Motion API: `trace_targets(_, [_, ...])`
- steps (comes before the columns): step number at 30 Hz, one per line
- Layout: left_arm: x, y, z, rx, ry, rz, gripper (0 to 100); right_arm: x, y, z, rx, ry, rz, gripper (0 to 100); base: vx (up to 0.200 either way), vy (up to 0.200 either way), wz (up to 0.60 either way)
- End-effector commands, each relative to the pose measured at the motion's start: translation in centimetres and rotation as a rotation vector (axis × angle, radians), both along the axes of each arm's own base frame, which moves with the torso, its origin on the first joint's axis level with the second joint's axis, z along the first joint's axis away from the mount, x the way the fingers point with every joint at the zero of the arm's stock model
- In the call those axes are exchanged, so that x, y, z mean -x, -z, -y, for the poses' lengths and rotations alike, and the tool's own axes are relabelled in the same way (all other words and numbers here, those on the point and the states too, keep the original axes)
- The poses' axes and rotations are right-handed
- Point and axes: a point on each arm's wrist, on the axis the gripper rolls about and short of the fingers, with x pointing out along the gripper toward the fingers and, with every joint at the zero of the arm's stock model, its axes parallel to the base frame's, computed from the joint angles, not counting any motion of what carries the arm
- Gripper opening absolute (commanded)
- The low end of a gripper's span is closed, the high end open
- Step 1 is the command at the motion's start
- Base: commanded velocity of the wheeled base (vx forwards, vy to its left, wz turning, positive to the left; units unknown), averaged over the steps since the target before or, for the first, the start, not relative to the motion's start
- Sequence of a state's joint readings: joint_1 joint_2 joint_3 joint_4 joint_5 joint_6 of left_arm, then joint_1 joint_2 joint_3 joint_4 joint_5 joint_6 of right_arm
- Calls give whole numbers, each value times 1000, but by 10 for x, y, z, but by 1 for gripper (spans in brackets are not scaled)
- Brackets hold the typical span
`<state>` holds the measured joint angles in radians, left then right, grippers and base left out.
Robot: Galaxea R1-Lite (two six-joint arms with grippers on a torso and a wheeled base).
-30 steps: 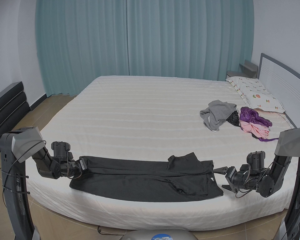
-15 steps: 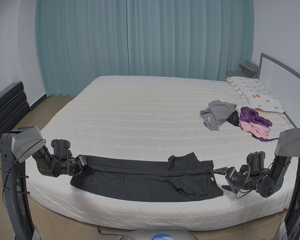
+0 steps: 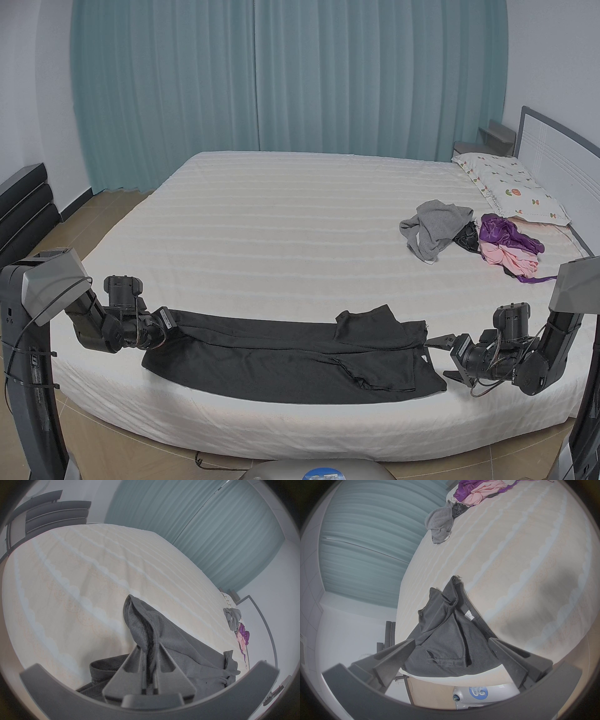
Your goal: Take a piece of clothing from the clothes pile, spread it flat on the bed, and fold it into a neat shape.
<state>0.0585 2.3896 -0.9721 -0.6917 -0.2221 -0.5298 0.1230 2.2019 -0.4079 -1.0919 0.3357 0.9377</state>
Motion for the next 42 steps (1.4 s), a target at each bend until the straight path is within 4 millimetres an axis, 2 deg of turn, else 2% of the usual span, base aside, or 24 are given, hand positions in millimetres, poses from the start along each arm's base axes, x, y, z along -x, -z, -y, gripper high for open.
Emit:
trace_targets(1, [-1,0,-2,1,-5,2,0,0,0,0,0,0,0,100,0,0,0])
trace_targets(7, [-1,-1,-2,0,-5,8,0,0,0,0,0,0,0,100,-200,0,0])
trace_targets(12, [-2,-4,-1,9,-10,15,0,0,0,0,0,0,0,100,0,0,0])
trace_targets(19, [-14,-13,7,65,-47,45,0,0,1,0,0,-2,-2,100,0,0,0])
trace_targets(31, [-5,-37,26,81,-57,68,0,0,0,0,0,-2,1,100,0,-200,0])
trace_targets(42, [1,-66,57,40,-74,62,0,0,1,-2,0,-6,-1,100,0,-200,0])
